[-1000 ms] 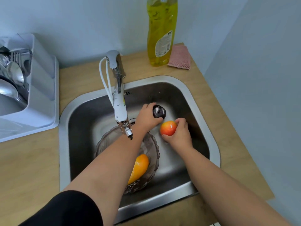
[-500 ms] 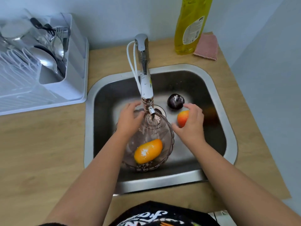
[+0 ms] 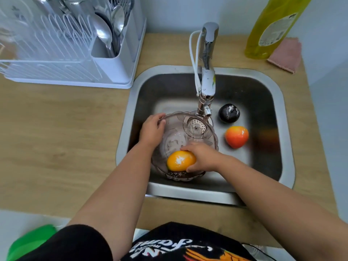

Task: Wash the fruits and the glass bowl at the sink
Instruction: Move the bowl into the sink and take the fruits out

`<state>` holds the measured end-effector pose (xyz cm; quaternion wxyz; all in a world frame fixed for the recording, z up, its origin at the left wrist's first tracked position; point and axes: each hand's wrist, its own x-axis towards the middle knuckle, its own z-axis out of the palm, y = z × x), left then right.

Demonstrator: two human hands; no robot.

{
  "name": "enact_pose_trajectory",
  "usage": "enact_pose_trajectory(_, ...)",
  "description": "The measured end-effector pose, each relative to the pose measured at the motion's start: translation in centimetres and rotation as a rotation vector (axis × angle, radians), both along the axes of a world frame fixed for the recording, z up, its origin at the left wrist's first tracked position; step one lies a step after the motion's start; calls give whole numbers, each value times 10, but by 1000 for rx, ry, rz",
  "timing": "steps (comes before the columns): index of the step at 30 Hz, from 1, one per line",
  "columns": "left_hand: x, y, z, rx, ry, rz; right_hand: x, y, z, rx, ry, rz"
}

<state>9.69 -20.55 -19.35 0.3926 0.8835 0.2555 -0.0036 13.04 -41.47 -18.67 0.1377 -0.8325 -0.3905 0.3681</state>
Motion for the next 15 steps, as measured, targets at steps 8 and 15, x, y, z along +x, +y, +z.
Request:
enact_pose_trajectory(8,3,1,-7,-37,-12,-21,11,-37,35,114,-55,-221)
enact_pose_trajectory(15,8,1,-12,-32,3,34,17,-110,64,49,-134,-431)
